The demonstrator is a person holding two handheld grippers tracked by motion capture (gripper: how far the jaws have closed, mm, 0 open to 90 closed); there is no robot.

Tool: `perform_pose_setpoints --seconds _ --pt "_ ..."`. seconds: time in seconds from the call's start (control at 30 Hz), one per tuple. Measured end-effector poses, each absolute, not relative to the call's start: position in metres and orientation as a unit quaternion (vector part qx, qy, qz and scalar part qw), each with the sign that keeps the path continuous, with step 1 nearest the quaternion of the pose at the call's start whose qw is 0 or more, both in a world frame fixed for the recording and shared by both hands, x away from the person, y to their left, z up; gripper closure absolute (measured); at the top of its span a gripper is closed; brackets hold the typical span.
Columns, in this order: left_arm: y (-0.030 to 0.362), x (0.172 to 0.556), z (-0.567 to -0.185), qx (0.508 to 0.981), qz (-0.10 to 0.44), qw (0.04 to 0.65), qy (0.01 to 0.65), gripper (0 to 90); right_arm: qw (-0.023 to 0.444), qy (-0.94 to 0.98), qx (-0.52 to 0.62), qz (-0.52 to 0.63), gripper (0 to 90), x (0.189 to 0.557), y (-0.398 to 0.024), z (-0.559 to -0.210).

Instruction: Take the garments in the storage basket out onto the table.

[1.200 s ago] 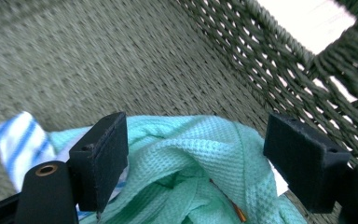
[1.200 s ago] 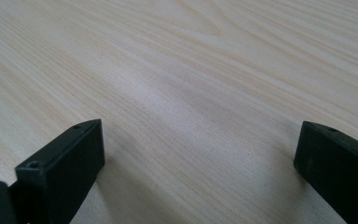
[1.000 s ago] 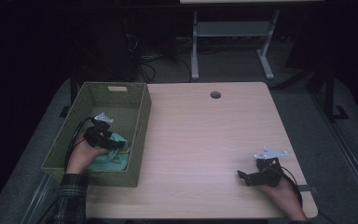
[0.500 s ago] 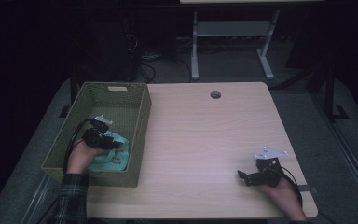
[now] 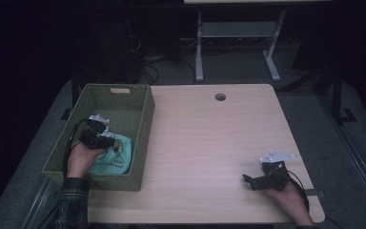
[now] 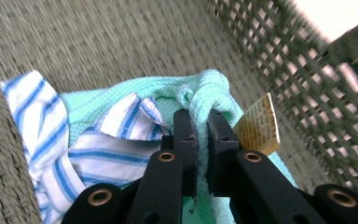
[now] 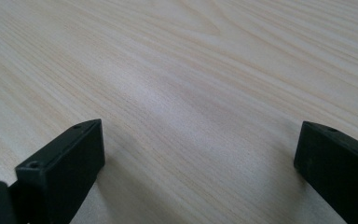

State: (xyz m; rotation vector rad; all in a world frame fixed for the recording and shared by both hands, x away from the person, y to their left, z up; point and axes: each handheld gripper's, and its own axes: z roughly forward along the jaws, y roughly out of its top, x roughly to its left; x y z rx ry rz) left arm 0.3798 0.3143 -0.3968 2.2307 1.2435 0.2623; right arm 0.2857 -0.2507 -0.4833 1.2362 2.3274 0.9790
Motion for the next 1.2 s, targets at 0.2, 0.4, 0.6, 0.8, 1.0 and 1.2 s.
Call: perform_pose_setpoints --seconds 0.2,0.4,0.6,0.8,1.0,1.2 --pt "0.321 0.375 -0.380 0.817 0.116 0.329 0.460 84.2 0.164 0.817 0.434 0.344 1.1 0.286 -0.251 -0.483" --pt "0.326 0.370 -0.367 0.796 0.126 0.377 0.457 84.2 0.164 0.817 0.434 0.343 1.1 0.286 -0.251 -0.483" --pt "0.328 0.367 -0.354 0.781 0.138 0.415 0.447 84.3 0.164 0.817 0.434 0.343 1.2 0.286 -0.251 -0.483" --pt "0.328 0.366 -0.339 0.776 0.148 0.432 0.436 84.3 0.165 0.816 0.434 0.343 1.2 0.286 -0.251 -0.483" --pt "0.327 0.366 -0.327 0.765 0.153 0.455 0.428 84.3 0.165 0.816 0.435 0.343 1.3 0.286 -0.251 -0.483" --pt "0.327 0.366 -0.312 0.762 0.153 0.473 0.416 84.4 0.165 0.816 0.436 0.343 1.3 0.286 -0.251 -0.483"
